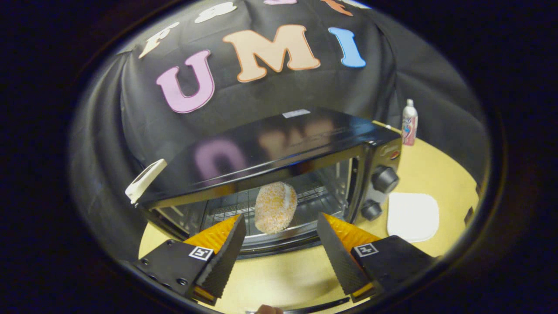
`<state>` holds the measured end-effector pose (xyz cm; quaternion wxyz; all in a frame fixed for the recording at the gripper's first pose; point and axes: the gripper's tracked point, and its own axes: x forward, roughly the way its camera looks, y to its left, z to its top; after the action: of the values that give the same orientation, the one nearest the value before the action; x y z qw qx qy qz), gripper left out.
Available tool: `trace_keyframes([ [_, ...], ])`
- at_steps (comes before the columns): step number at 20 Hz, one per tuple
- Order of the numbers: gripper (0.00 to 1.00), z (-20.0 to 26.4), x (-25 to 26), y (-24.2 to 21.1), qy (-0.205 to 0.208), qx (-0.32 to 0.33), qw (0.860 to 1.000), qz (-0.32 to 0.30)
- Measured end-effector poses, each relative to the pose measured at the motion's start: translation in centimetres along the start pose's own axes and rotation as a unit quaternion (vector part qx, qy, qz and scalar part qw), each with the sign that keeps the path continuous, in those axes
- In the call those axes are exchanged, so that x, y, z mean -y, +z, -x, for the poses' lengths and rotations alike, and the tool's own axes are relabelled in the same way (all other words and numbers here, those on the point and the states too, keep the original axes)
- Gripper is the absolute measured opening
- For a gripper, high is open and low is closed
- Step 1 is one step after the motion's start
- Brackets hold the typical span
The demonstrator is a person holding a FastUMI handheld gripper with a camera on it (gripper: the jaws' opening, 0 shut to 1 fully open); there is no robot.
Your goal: Open the toaster oven, put the food inside, and close the toaster oven door.
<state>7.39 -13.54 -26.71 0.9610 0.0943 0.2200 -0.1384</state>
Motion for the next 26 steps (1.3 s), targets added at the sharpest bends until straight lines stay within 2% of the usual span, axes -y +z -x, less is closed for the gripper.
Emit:
trace_keyframes([
  [5, 1.0, 7.0, -0.2, -0.5, 0.01, 0.029, 0.999, 0.033],
  [14, 1.0, 15.5, -1.4, -7.4, 0.049, 0.034, 0.997, 0.052],
  [20, 1.0, 16.5, 0.7, -12.7, 0.048, 0.007, 0.997, 0.065],
  [26, 1.0, 13.8, 1.4, -16.3, 0.064, -0.026, 0.994, 0.086],
])
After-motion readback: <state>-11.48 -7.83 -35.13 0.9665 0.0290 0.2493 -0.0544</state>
